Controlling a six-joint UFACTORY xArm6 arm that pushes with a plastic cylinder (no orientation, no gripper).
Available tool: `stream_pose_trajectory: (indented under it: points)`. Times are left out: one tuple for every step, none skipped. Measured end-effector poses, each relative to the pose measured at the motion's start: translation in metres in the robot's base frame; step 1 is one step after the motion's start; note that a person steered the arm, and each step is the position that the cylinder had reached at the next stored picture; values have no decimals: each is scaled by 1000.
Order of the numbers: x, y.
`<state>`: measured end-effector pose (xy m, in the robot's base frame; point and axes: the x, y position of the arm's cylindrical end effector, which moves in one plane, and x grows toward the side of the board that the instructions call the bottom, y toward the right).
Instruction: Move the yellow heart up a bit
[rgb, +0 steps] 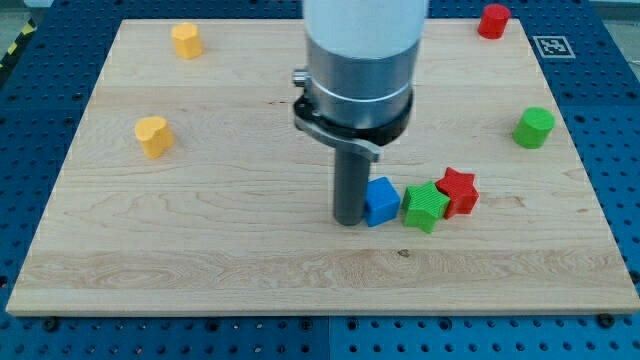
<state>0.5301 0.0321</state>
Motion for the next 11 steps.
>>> stream_pose_trajectory:
  points:
    - [0, 3]
    - [8, -5]
    - [22, -34]
    - [22, -71]
    - [22, -73]
    - [23, -86]
    - [23, -86]
    - [23, -119]
    - [9, -172]
    - [-28, -229]
    - [-51, -268]
